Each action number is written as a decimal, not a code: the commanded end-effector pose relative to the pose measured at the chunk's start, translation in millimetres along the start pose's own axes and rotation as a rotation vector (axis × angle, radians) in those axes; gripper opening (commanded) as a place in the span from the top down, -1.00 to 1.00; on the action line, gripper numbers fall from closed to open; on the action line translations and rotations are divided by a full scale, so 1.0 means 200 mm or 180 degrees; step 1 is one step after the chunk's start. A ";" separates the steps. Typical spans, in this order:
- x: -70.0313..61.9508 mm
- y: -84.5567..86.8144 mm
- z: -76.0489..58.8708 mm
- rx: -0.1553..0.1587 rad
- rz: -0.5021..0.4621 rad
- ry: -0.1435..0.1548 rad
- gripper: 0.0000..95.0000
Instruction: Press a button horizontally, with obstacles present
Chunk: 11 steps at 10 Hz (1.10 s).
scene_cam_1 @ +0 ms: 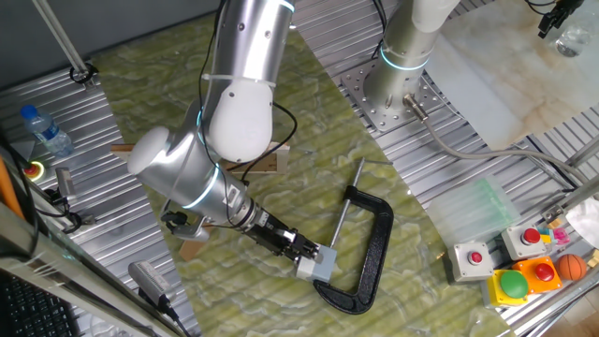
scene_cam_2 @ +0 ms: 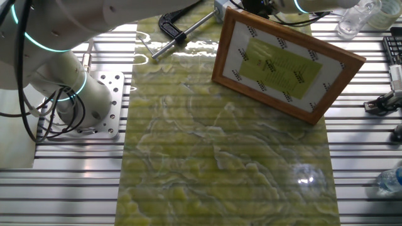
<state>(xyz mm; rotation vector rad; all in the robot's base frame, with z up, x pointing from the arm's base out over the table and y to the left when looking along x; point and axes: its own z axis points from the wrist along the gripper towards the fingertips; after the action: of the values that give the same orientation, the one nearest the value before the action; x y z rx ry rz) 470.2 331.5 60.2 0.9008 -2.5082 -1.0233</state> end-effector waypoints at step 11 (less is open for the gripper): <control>-0.04 0.03 -0.01 0.0003 -0.0028 -0.0073 -0.60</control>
<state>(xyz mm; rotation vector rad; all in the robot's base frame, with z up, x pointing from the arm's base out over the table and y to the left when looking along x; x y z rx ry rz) 474.9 336.8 64.5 0.9073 -2.5271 -1.0389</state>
